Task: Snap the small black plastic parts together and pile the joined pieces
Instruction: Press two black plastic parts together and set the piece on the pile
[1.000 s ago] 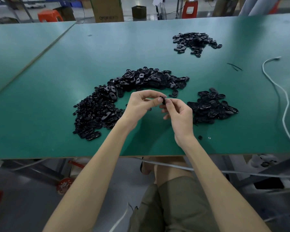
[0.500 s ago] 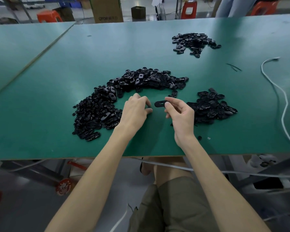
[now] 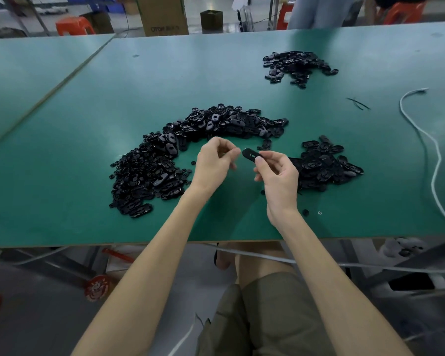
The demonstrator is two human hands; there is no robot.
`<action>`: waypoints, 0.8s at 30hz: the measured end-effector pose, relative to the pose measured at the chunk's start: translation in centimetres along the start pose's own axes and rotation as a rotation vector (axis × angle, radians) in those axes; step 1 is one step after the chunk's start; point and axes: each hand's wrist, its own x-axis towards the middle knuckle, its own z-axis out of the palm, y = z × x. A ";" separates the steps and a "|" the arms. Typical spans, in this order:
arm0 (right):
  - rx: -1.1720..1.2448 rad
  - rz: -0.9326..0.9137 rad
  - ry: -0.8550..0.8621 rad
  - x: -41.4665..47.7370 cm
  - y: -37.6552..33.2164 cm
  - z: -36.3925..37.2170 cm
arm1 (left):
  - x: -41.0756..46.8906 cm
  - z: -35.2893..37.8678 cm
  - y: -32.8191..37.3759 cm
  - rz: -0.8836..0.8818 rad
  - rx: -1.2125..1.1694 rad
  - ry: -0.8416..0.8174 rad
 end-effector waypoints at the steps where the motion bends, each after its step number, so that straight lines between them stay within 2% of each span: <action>1: -0.006 0.004 0.011 0.0 0.0 0.0 | 0.1 0.2 0.0 -0.013 -0.124 0.022; 4: -0.024 0.012 0.024 0.0 -0.1 0.1 | -0.1 0.9 -0.2 -0.029 -0.347 0.016; 10: -0.051 0.013 0.037 0.0 -0.2 0.0 | -0.9 1.7 -1.3 -0.009 -0.469 0.008; 24: -0.063 0.030 0.092 0.0 -0.2 0.0 | -1.1 1.6 -1.9 0.021 -0.513 -0.012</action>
